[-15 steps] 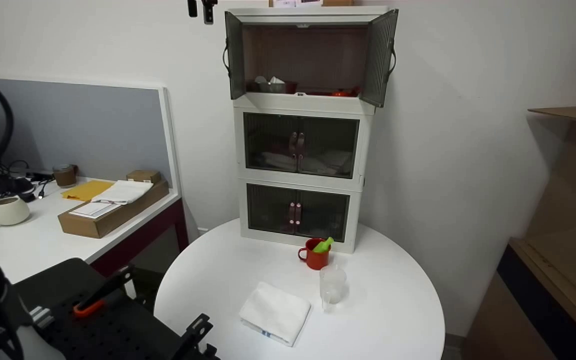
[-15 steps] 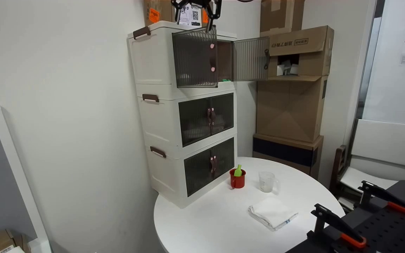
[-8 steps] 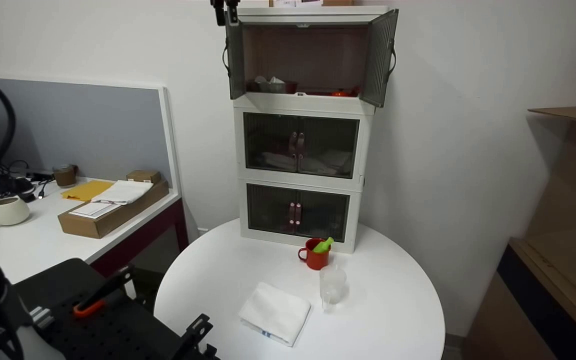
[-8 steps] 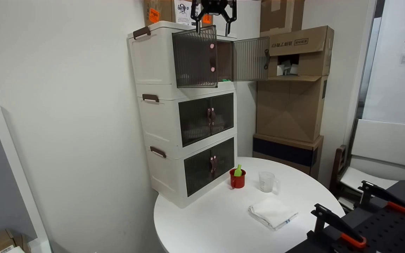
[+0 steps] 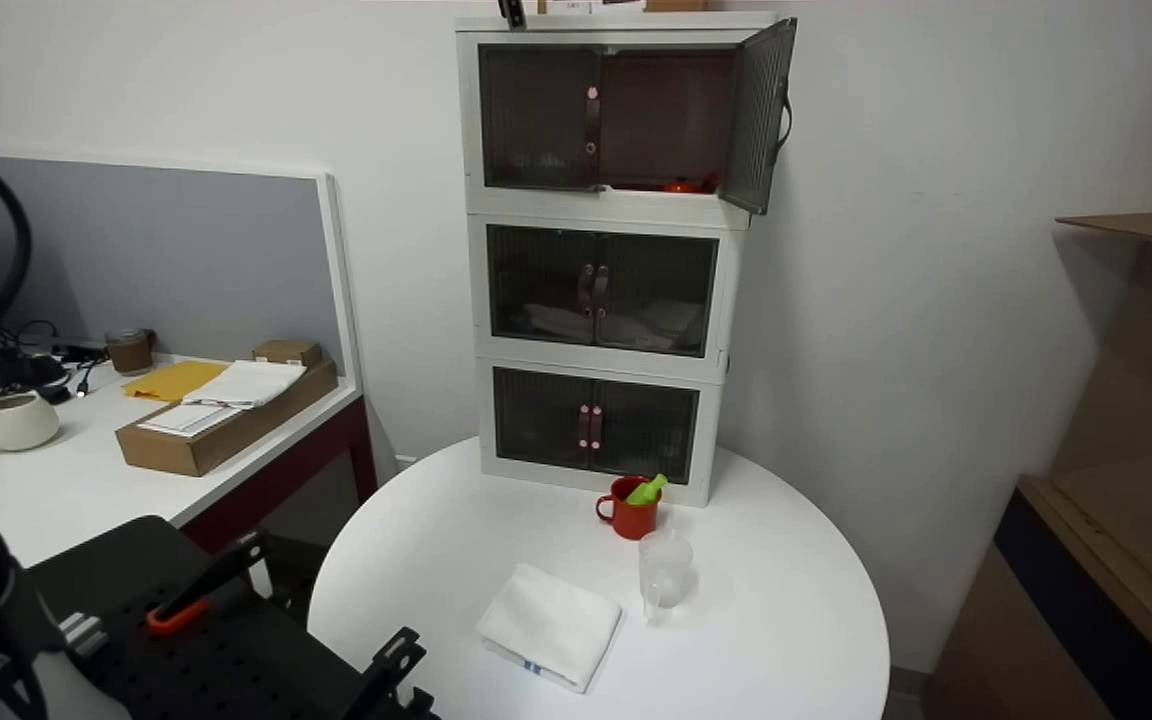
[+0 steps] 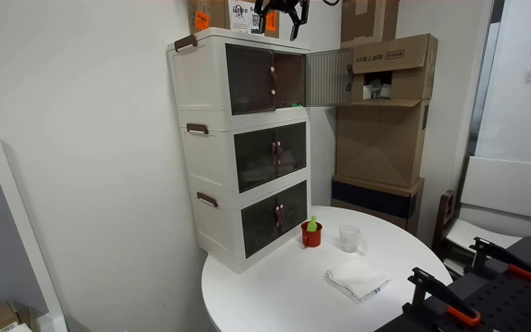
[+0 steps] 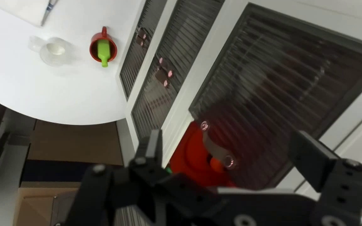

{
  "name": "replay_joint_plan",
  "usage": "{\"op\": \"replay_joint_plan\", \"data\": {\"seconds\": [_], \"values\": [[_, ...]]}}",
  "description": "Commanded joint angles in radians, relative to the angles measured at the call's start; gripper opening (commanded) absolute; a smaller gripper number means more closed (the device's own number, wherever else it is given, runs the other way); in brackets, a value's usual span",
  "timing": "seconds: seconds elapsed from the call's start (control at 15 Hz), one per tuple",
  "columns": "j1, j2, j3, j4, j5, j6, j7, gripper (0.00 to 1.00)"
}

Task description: Close the top left and right cabinet doors

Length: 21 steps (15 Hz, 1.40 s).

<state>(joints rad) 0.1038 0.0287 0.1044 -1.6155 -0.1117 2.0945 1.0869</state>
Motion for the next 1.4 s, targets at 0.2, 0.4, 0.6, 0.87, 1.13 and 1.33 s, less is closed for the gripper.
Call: {"op": "replay_joint_plan", "data": {"seconds": [0.2,0.4,0.6,0.87,1.13,1.33], "values": [[0.01,-0.051,-0.002,-0.093,-0.131,0.141,0.273,1.0],[0.018,-0.142,0.016,-0.221,0.111,0.085,0.02,1.0],[0.023,-0.281,0.012,-0.378,0.257,0.001,-0.166,1.0],[-0.006,-0.453,-0.014,-0.532,0.263,-0.275,-0.341,1.0],[-0.077,-0.597,-0.06,-0.656,0.179,-0.568,-0.529,1.0],[-0.132,-0.64,-0.095,-0.689,0.058,-0.723,-0.732,1.0]]}}
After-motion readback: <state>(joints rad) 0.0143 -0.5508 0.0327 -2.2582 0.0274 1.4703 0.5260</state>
